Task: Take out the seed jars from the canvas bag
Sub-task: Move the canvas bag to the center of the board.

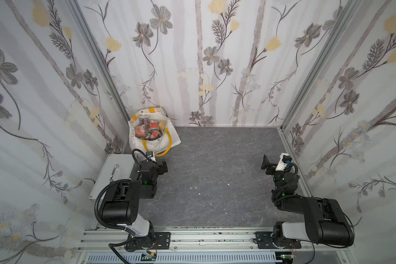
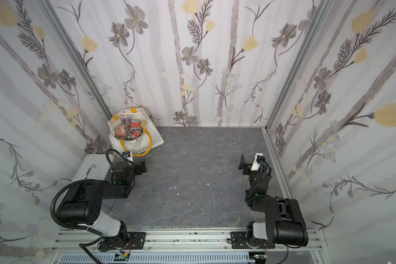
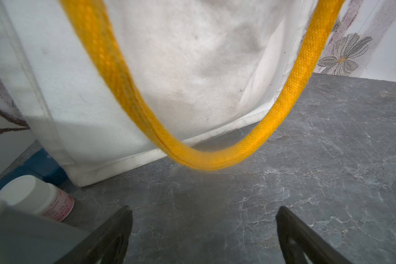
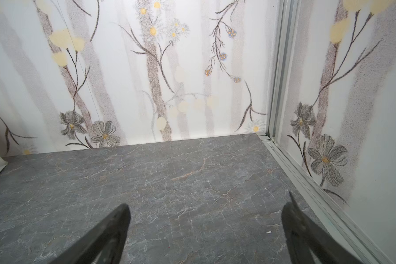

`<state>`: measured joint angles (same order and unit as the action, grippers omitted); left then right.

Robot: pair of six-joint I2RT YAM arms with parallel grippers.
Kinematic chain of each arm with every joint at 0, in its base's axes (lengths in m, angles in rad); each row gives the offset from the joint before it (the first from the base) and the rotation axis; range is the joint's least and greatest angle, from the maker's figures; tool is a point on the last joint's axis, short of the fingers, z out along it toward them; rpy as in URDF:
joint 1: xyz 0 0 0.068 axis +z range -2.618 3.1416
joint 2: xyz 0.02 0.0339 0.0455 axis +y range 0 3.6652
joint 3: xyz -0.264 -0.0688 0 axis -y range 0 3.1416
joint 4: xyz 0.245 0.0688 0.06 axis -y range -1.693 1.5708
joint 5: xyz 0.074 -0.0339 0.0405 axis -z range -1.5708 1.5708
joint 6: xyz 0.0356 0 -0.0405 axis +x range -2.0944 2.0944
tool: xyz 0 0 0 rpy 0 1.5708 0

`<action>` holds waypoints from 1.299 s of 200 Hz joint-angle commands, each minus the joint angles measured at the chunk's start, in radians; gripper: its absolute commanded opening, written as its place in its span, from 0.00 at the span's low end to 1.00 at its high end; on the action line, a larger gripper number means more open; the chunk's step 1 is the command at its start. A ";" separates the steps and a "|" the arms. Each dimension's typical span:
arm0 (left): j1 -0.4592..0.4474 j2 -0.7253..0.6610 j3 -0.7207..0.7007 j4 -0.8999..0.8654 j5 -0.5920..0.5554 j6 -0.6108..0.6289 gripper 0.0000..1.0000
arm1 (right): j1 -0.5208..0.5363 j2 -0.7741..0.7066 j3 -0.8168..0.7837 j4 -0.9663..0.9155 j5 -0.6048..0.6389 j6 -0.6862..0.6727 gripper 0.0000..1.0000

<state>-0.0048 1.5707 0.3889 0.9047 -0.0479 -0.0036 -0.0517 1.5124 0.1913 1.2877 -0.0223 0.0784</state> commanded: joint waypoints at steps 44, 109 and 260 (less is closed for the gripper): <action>0.002 -0.002 0.005 0.006 0.007 -0.006 1.00 | 0.001 0.002 0.006 0.021 0.008 -0.001 1.00; 0.006 -0.001 0.002 0.006 0.020 -0.010 1.00 | 0.000 0.002 0.005 0.020 0.007 -0.001 1.00; -0.019 -0.140 0.014 -0.131 -0.003 0.013 1.00 | -0.005 -0.101 -0.085 0.098 0.092 0.036 1.00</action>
<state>-0.0128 1.5219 0.3813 0.8719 -0.0410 -0.0067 -0.0528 1.4910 0.1558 1.3060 -0.0040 0.0872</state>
